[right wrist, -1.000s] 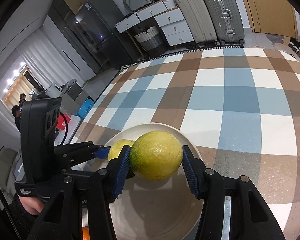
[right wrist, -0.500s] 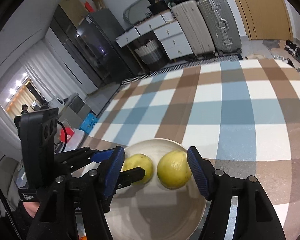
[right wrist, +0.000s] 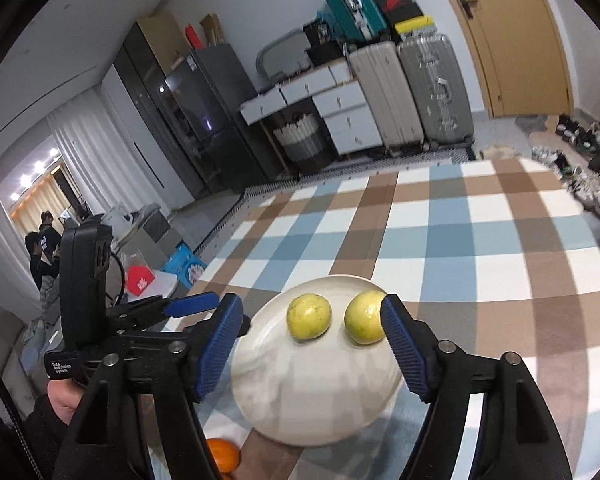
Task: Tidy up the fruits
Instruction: 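Withdraw both tools from the plate back toward the remaining fruits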
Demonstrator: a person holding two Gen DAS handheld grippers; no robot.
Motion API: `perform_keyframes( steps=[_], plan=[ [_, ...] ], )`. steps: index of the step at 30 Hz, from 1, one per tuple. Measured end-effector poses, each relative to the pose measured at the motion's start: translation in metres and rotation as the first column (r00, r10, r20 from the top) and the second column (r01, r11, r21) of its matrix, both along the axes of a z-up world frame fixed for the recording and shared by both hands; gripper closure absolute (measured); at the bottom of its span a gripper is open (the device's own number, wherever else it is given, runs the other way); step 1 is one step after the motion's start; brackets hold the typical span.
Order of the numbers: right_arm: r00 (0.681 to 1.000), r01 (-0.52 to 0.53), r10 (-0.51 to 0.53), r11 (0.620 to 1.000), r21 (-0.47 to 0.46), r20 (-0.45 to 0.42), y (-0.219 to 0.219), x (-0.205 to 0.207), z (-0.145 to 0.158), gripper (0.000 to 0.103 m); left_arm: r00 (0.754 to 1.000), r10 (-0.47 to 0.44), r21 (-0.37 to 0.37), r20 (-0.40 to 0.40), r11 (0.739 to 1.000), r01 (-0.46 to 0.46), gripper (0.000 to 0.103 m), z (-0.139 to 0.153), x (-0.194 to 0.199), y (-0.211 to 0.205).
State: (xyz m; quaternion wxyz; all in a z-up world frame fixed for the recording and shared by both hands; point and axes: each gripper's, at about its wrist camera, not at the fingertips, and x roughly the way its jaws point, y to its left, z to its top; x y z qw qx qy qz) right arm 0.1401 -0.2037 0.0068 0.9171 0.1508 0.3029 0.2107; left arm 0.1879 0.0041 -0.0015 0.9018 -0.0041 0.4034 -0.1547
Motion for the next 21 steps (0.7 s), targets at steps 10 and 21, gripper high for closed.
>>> perform_keyframes(
  steps=[10,21],
  plan=[
    [0.981,0.103,-0.090,0.992,-0.069,0.172,0.001,-0.070,0.027,0.003,0.985,0.122,0.045,0.119,0.991,-0.128,0.015,0.032,-0.063,0.023],
    [0.967,0.134,-0.100,0.982,-0.136,0.234,0.016,-0.126,0.036,0.000,0.972,0.139,0.054,0.189,0.987,-0.152,0.001,0.050,-0.124,0.029]
  ],
)
